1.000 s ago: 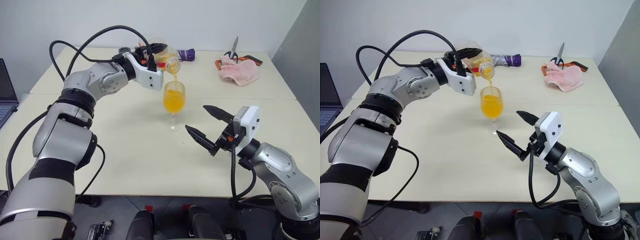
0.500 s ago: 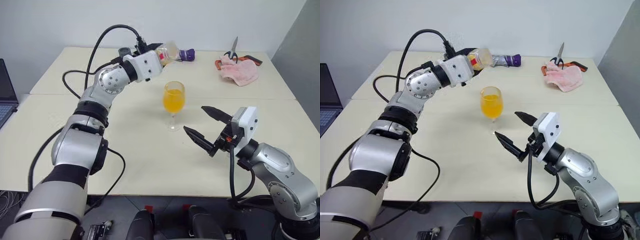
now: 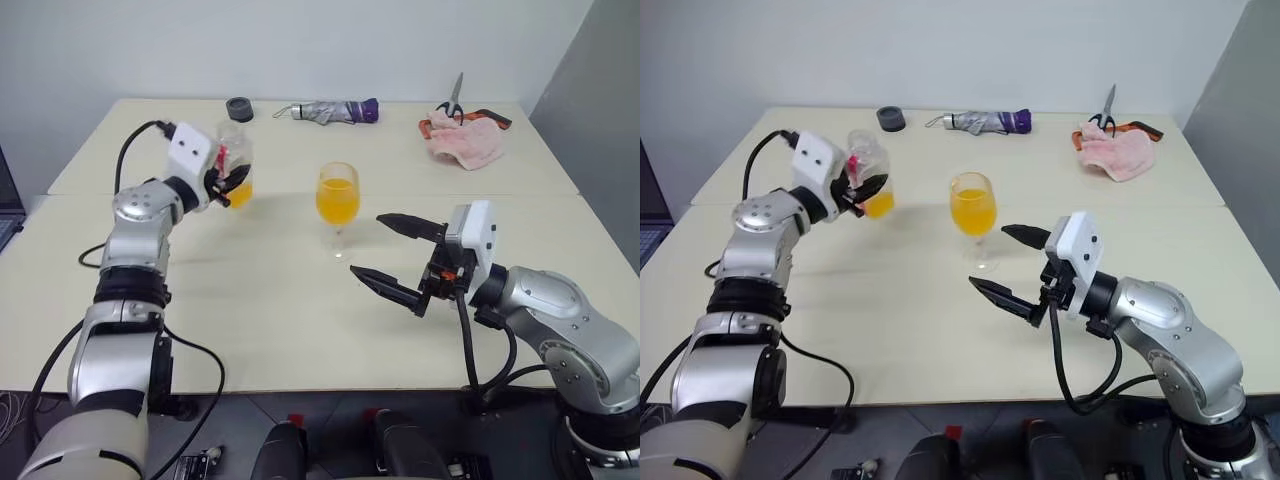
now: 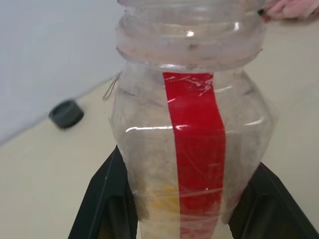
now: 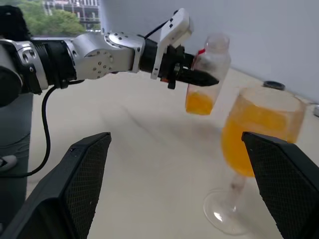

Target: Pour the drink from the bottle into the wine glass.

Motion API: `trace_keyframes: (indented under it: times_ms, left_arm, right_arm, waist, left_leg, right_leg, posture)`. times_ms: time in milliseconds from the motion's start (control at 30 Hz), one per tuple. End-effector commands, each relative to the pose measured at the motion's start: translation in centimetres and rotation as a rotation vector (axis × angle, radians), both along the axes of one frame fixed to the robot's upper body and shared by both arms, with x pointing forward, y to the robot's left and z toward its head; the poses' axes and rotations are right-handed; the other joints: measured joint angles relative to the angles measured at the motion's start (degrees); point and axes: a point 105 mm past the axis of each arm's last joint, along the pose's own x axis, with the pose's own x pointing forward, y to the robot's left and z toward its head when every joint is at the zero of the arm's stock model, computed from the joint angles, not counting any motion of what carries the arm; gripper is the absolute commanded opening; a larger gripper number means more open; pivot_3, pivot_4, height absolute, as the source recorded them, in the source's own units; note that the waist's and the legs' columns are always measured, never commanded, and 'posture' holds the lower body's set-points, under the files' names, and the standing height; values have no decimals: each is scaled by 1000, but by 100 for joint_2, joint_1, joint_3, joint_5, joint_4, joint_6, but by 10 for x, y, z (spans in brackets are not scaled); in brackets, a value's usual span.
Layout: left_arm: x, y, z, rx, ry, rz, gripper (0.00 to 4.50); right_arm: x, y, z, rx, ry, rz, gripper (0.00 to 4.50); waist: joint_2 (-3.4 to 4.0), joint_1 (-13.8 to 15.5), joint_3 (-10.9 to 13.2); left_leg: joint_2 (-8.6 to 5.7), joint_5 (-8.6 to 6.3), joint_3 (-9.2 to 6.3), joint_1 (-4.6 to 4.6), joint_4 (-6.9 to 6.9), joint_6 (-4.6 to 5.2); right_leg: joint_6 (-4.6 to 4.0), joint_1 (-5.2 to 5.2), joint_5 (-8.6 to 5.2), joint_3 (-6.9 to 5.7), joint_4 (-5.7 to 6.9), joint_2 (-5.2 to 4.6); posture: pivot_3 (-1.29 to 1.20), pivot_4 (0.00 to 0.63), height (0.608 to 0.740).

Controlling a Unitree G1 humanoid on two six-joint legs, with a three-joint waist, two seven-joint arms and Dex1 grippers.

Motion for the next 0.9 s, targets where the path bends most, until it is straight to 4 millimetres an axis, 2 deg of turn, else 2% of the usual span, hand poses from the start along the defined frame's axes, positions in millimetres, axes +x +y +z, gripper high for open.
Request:
trace_keyframes:
  times_ms: [33, 267, 433, 600, 867, 900]
  left_arm:
    - [-15, 22, 23, -93, -56, 65, 1782]
    - [-27, 52, -3, -220, 38, 184, 1779]
    - [-30, 62, -21, -263, 86, 208, 1779]
    - [-32, 69, -34, -219, 89, 240, 1779]
    - [-34, 63, -35, -228, 50, 212, 4437]
    - [-34, 62, -35, -228, 46, 212, 4478]
  right_arm:
    - [-2, 7, -1, -57, -2, 69, 4500]
    - [0, 16, -5, -116, -5, 140, 4500]
    - [0, 21, -6, -135, -15, 178, 4500]
    - [-1, 25, -6, -134, -22, 198, 4500]
    - [-3, 25, -7, -137, -19, 199, 4500]
    - [-3, 25, -7, -137, -18, 200, 4500]
  waist:
    - [0, 28, 0]
    - [-1, 108, -1]
    - [-2, 117, -1]
    - [-2, 139, -1]
    - [-2, 141, -1]
    - [-2, 142, -1]
  left_leg:
    - [1, 0, 0, -2, 10, 0]
    - [-4, -1, -3, 0, 37, 1]
    - [-5, -1, -2, 1, 37, 1]
    - [-4, -1, -1, 3, 36, 1]
    - [-3, -1, -1, 3, 35, 1]
    - [-3, -1, -1, 3, 35, 1]
  right_leg:
    - [0, 0, 0, 1, 6, -4]
    - [2, 6, 0, 0, 30, -10]
    - [2, 6, 0, 0, 31, -5]
    - [1, 5, 0, 0, 30, -5]
    - [1, 5, 0, 0, 30, -5]
    - [1, 5, 0, 1, 29, -6]
  posture:
    - [0, 150, 740]
    - [0, 150, 740]
    - [0, 150, 740]
    - [0, 150, 740]
    - [0, 150, 740]
    - [0, 150, 740]
